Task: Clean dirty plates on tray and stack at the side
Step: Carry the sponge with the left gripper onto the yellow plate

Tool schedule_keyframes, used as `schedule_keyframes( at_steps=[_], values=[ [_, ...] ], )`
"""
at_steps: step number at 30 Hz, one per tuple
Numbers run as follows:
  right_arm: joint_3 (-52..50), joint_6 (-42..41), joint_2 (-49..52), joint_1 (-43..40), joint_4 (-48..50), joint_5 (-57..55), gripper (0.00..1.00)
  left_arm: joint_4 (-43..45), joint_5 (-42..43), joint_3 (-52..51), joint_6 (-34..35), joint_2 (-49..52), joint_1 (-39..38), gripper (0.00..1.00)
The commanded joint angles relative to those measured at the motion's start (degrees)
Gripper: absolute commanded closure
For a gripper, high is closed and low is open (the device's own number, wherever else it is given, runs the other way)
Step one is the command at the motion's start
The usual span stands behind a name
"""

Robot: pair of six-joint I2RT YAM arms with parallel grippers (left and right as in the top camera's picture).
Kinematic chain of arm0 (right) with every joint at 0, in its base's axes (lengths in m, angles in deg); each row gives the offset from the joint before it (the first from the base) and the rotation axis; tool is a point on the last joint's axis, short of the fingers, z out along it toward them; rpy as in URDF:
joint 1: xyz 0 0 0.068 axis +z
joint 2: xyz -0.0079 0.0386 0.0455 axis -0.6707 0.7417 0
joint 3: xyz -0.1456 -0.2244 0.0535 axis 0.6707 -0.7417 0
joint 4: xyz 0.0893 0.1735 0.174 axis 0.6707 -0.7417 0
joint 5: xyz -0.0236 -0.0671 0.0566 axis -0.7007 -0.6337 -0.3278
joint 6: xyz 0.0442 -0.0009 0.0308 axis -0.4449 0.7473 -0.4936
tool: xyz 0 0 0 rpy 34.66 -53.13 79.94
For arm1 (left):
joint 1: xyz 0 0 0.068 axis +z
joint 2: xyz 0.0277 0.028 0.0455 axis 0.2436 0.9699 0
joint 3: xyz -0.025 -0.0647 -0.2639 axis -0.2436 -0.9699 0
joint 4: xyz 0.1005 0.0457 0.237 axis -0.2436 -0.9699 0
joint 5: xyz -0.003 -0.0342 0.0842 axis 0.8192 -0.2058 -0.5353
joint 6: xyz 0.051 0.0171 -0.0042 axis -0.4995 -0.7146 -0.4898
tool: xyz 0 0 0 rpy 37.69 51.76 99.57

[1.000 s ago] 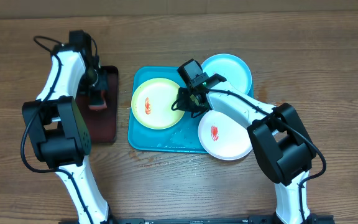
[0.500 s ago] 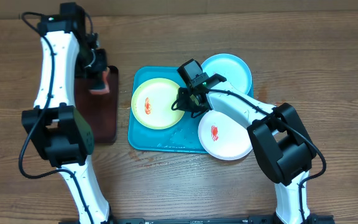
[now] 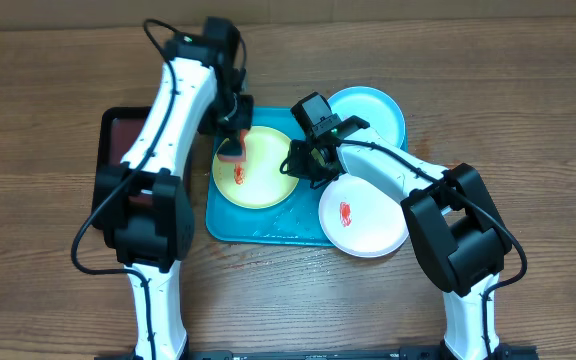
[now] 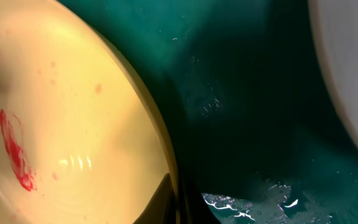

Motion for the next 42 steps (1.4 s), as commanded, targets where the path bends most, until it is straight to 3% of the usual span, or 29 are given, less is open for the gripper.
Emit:
schedule_keyframes(
  at_steps=[1, 9, 22, 30, 35, 42],
  values=[
    [-0.33, 0.15, 1.49, -0.28, -1.07, -0.13, 0.96, 1.79, -4.35, -5.27, 6.84, -0.55, 0.48, 0.96],
    [-0.33, 0.13, 1.49, -0.28, -0.57, -0.13, 0.96, 11.69, -2.36, -14.56, 7.37, -0.55, -0.07, 0.96],
    [-0.33, 0.13, 1.49, -0.28, -0.28, -0.15, 0.96, 19.89, -3.34, -20.33, 7.58, -0.55, -3.69, 0.96],
    [-0.33, 0.15, 1.49, -0.28, 0.09, -0.17, 0.96, 21.57, 11.89, -20.22, -5.99, -0.57, -4.98, 0.96],
    [-0.33, 0.15, 1.49, -0.28, 0.07, -0.17, 0.96, 19.69, 9.94, -20.15, -6.01, -0.57, -4.44, 0.96],
    [-0.33, 0.15, 1.49, -0.28, 0.15, -0.17, 0.96, 12.85, -3.61, -18.64, -5.92, -0.57, -3.43, 0.96]
  ],
)
